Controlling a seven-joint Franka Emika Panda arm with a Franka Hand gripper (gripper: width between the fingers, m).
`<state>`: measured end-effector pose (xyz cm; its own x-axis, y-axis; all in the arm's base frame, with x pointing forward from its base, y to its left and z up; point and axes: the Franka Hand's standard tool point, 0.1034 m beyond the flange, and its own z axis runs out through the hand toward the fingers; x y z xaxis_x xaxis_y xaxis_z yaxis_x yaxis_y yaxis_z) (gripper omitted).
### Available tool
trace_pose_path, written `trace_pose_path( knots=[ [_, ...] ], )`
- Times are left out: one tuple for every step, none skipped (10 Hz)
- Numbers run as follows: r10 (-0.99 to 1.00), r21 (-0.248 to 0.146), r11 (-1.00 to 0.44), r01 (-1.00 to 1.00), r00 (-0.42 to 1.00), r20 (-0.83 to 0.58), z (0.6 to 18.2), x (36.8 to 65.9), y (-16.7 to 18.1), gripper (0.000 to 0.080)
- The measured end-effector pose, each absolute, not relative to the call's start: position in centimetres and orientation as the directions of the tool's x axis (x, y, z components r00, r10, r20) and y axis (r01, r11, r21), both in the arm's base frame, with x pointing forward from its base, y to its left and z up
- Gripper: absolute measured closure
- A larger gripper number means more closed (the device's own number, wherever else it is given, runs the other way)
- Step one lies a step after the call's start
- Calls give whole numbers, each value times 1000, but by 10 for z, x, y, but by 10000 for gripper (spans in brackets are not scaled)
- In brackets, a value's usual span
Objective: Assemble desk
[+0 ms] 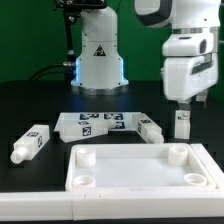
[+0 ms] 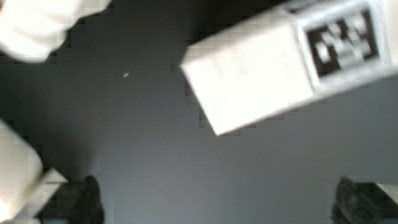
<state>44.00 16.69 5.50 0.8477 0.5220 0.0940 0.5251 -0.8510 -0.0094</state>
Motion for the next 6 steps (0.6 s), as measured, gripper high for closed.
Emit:
trace_pose_path(
  knots=[
    [475, -21, -878, 479, 875, 99, 56, 442, 166, 150],
    [438, -28, -896, 442, 894, 97, 55, 441, 168, 150],
    [385, -38, -920, 390, 918, 95, 55, 441, 169, 150],
    [296, -54, -952, 301, 952, 81, 55, 441, 165, 150],
    [117, -81, -989, 120, 992, 45, 55, 443, 155, 150],
    [-58, -101, -993, -56, 998, 16, 55, 444, 152, 150]
  ],
)
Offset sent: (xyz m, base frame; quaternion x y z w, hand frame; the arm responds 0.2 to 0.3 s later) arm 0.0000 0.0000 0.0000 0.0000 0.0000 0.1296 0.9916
